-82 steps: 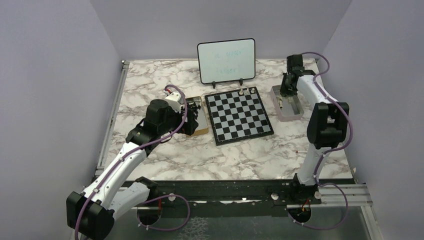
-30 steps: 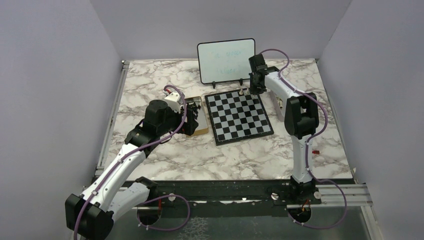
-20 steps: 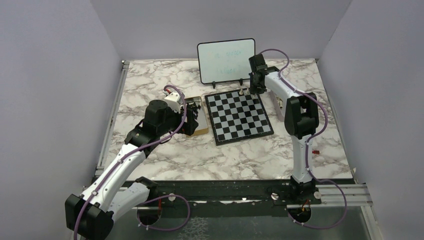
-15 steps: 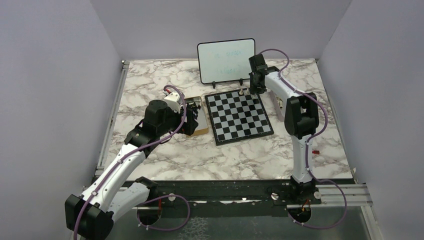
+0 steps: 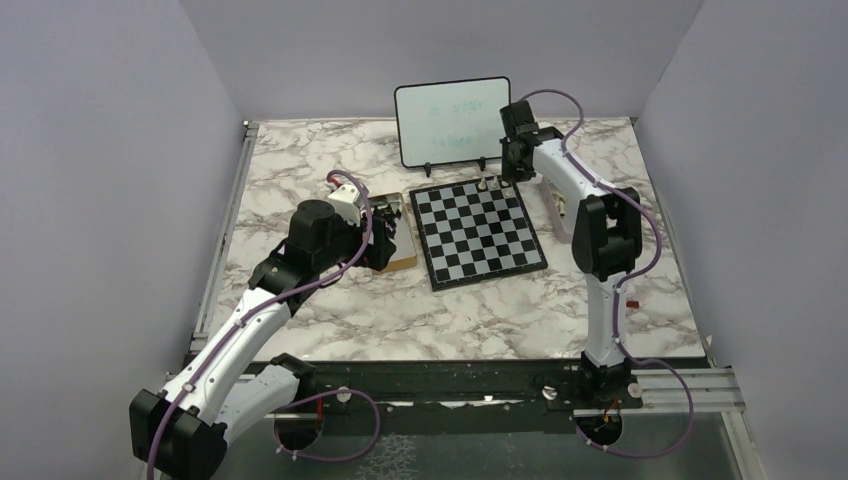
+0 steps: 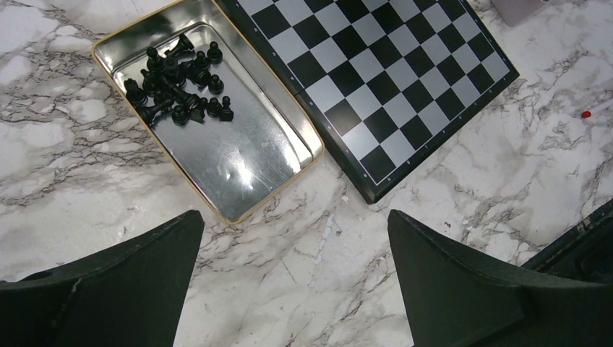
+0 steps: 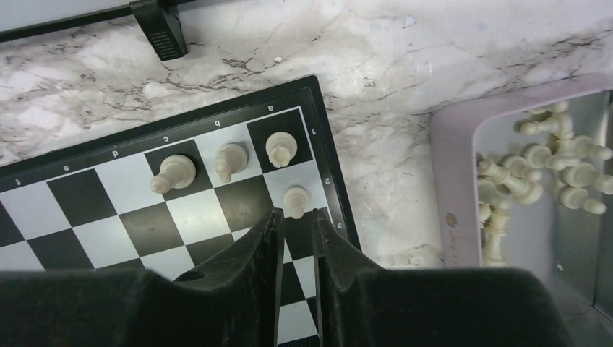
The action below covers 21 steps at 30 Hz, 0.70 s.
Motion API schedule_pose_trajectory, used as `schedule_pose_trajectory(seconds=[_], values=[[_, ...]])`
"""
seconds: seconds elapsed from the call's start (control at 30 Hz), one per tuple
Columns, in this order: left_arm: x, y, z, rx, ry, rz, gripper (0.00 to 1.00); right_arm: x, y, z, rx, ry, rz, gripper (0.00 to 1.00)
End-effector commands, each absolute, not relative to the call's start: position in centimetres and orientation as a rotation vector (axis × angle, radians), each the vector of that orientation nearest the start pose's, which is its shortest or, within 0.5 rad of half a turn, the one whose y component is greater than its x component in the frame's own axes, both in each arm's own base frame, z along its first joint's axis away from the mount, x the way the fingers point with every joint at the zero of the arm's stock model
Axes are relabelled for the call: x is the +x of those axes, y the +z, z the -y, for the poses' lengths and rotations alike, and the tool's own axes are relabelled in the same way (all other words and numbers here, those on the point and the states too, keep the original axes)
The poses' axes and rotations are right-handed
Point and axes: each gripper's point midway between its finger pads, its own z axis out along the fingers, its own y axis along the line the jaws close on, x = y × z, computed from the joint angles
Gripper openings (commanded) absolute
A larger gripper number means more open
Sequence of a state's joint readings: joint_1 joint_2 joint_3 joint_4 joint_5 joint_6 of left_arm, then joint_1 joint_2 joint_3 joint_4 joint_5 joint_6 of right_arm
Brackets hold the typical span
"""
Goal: Set up the chess pieces on the board
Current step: Place the chess piece on the chessboard, then pick up the chess piece from the storage box.
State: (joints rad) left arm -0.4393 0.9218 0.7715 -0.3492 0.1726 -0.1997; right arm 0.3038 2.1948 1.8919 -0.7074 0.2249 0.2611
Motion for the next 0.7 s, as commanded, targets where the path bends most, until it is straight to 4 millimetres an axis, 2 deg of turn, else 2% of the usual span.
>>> schedule_pose_trajectory(seconds=[0.0,0.4,0.5,0.67], values=[[26.1,19.5,16.3,0.358,-0.551,-2.067,0.99,50.7,13.4,-11.0,0.069,-0.139,-2.451,0.26],[26.2,19.1,16.3,0.361,-0.546,-2.082,0.99,49.9,16.2,-3.0,0.258,-0.235,-2.356,0.25],[26.3,18.9,16.5,0.369,-0.553,-2.090,0.99,49.6,15.9,-1.2,0.309,-0.256,-2.347,0.26],[26.1,19.2,16.3,0.359,-0.545,-2.081,0.99,49.0,13.9,1.6,0.396,-0.280,-2.366,0.29]])
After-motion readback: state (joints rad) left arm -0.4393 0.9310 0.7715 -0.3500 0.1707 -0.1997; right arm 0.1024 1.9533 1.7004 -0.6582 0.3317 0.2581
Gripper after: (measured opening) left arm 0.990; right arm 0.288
